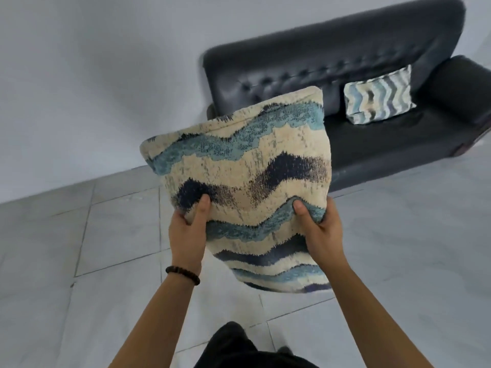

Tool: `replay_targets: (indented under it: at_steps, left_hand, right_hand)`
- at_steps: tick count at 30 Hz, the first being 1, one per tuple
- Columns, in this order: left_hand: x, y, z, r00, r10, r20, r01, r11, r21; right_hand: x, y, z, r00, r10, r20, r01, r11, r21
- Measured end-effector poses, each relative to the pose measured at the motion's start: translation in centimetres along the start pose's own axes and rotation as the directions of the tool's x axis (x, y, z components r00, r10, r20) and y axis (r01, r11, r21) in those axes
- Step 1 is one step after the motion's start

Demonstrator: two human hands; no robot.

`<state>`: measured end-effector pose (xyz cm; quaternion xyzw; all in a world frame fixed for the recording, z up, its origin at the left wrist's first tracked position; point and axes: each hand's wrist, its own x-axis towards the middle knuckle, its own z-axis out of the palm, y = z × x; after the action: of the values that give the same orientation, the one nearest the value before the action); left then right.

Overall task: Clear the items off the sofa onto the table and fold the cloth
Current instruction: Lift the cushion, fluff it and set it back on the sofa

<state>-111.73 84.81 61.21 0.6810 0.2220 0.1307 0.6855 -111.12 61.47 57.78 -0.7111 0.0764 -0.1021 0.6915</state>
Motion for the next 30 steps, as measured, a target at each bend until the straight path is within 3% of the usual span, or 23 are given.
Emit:
replay_targets:
  at_steps: [4, 7, 13, 15, 17, 19, 21, 24, 26, 28, 30]
  left_hand:
    - [4.3, -1.6, 8.4, 0.995, 0.041, 0.089, -0.054, 0.987, 0.148]
    - [7.9, -3.2, 15.6, 0.989, 0.053, 0.139, -0.074, 0.985, 0.153]
    - [16.6, -2.7, 32.8, 0.938, 0.231, 0.259, -0.274, 0.951, 0.141]
    - [19.3, -0.5, 37.8, 0.913, 0.29, 0.288, -0.365, 0.895, 0.256]
    - [22.3, 1.9, 42.6, 0.826, 0.419, 0.378, -0.546, 0.762, 0.348]
    - [25.3, 4.6, 47.5, 0.783, 0.421, 0.457, -0.603, 0.695, 0.392]
    - [27.6, 6.2, 51.7, 0.812, 0.355, 0.463, -0.533, 0.774, 0.341]
    - [30.2, 5.4, 56.6, 0.879, 0.348, 0.325, -0.437, 0.861, 0.262]
    - [32.3, 3.9, 59.4, 0.915, 0.319, 0.247, -0.377, 0.894, 0.243]
    - [34.8, 2.2, 62.1, 0.953, 0.25, 0.171, -0.286, 0.928, 0.238]
    - [37.8, 0.8, 64.8, 0.985, 0.16, 0.068, -0.172, 0.959, 0.225]
  right_hand:
    - [6.6, 1.3, -4.0, 0.991, -0.062, -0.12, 0.053, 0.996, -0.075]
    - [12.1, 3.1, -6.3, 0.981, -0.103, -0.164, 0.078, 0.985, -0.156]
    - [26.8, 6.1, -10.5, 0.981, -0.13, -0.146, 0.077, 0.944, -0.322]
    - [31.5, 6.1, -11.8, 0.989, -0.106, -0.099, 0.06, 0.921, -0.384]
    - [35.7, 5.4, -13.0, 0.987, -0.156, -0.039, 0.121, 0.879, -0.461]
    - [40.0, 4.6, -14.2, 0.98, -0.199, 0.01, 0.176, 0.842, -0.51]
    - [44.1, 3.8, -15.5, 0.977, -0.215, 0.011, 0.186, 0.815, -0.549]
    - [50.8, 3.6, -17.9, 0.985, -0.169, 0.02, 0.149, 0.805, -0.574]
    - [55.9, 4.5, -19.7, 0.989, -0.099, 0.111, 0.148, 0.755, -0.638]
    - [60.9, 6.4, -22.0, 0.978, 0.06, 0.202, 0.116, 0.646, -0.755]
    - [65.9, 8.9, -25.1, 0.933, 0.312, 0.181, -0.021, 0.546, -0.837]
